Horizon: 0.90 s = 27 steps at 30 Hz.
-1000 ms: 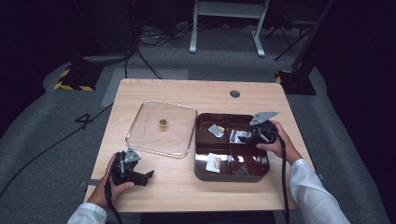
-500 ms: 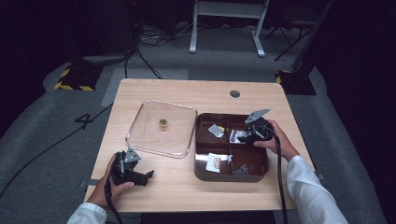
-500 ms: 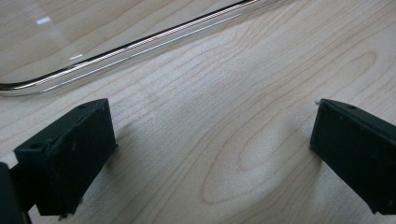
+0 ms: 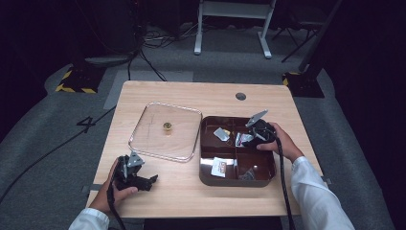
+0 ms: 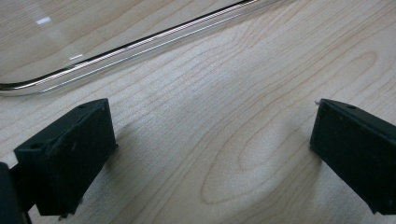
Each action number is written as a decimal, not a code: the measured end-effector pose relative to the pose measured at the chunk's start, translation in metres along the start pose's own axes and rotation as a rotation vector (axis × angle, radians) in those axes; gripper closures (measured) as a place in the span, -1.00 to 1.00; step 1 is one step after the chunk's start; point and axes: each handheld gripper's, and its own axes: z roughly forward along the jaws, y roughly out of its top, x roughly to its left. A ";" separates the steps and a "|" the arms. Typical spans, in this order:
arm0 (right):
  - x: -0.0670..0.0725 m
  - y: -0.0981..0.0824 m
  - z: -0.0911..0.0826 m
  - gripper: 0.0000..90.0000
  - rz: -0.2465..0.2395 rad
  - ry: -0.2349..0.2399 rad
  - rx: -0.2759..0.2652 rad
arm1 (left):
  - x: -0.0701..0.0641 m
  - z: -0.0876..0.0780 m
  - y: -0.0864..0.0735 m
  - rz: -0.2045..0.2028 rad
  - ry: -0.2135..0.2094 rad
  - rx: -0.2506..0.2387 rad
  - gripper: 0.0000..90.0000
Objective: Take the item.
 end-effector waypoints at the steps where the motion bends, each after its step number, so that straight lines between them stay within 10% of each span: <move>1: 0.000 0.000 0.000 -0.17 0.000 0.000 0.000 | 0.000 0.000 0.000 0.000 0.000 0.000 -1.00; 6: 0.000 0.001 0.004 -0.12 -0.003 0.008 0.017 | 0.000 0.000 0.000 0.000 -0.001 -0.001 -1.00; 7: -0.002 0.008 0.012 -0.01 -0.007 0.031 0.132 | 0.000 0.000 0.000 0.000 0.000 0.000 -1.00; 15: -0.007 0.007 0.007 0.71 -0.010 -0.014 0.074 | 0.000 0.000 0.000 0.000 -0.001 -0.001 -1.00; 27: -0.006 0.007 0.002 0.98 -0.020 -0.016 0.020 | 0.000 0.000 0.000 -0.001 -0.001 -0.001 -1.00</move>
